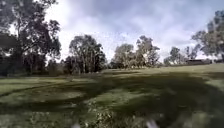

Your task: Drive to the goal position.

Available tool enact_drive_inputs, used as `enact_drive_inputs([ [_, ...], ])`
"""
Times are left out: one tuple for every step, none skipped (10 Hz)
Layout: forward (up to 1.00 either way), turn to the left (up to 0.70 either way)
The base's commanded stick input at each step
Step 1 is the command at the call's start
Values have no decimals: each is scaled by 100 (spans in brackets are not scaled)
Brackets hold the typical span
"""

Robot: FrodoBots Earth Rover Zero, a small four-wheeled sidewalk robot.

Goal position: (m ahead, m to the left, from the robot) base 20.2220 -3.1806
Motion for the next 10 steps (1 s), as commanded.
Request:
enact_drive_inputs([
  [70, 0],
  [70, 0],
  [70, 0],
  [70, 0],
  [70, 0],
  [70, 0],
  [70, -30],
  [70, -29],
  [70, -11],
  [70, 0],
])
